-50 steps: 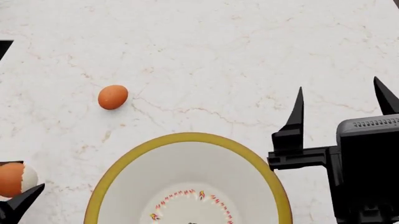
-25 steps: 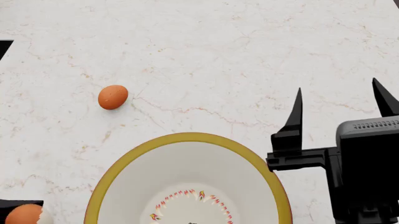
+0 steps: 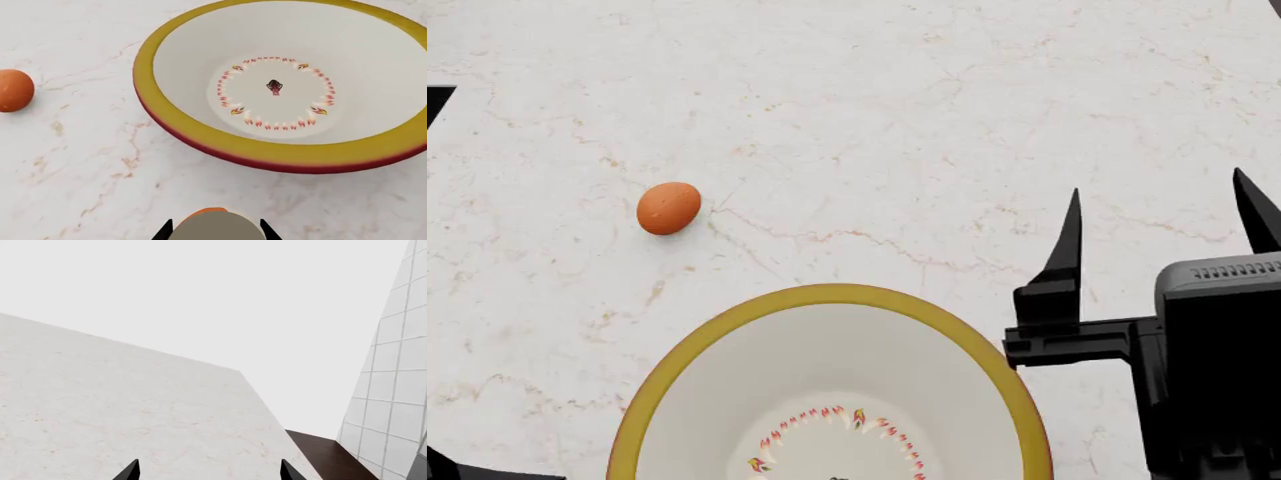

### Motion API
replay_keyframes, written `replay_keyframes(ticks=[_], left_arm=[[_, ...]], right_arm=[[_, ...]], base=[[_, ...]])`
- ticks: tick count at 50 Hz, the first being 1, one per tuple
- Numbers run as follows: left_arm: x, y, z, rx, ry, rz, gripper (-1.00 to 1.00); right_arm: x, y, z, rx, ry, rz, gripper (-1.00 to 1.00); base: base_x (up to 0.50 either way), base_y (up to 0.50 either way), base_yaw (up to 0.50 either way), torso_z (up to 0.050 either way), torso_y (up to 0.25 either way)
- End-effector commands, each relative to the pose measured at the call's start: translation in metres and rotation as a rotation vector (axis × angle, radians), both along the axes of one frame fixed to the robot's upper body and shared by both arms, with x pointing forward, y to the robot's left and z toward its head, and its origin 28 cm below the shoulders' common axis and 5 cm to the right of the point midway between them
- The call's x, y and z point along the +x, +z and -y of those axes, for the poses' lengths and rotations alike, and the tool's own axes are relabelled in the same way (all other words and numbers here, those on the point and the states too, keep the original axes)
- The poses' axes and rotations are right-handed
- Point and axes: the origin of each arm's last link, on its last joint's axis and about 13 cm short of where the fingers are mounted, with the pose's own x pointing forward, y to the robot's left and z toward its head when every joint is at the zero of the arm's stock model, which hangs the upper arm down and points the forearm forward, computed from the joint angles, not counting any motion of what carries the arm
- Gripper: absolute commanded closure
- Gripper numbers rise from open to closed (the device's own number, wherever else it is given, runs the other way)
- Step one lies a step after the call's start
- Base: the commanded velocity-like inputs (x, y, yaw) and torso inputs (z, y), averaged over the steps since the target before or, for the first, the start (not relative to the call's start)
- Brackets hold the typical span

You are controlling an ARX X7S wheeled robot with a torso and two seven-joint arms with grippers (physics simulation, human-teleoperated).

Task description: Place the eggs and milk next to the bowl.

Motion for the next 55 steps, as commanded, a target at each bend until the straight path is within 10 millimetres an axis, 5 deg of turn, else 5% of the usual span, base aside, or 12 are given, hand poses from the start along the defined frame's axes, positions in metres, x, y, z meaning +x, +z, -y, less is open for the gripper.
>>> replay_keyframes(ticks=[1,52,53,55], left_arm=[[0.004,0.002,0.001,-0.031,-0.001,0.037,1.0],[0.016,-0.012,0.016,-0.028,-0.091,-0.011,1.0],[0.016,-0.01,0.015,-0.027,-0.09,-0.019,-1.0],[0.015,-0.01,0.015,-0.024,-0.088,-0.026,-1.0]], right_arm=[[0.0,0.002,0.002,0.008,-0.003,0.01,-1.0],[-0.002,0.002,0.005,0.013,-0.017,0.011,-1.0],[-0.002,0.002,0.005,0.013,-0.017,0.01,-1.0],[-0.001,0.001,0.005,0.014,-0.017,0.01,-1.0]], base=[[0.0,0.0,0.0,0.0,0.0],[0.0,0.0,0.0,0.0,0.0],[0.0,0.0,0.0,0.0,-0.01],[0.0,0.0,0.0,0.0,0.0]])
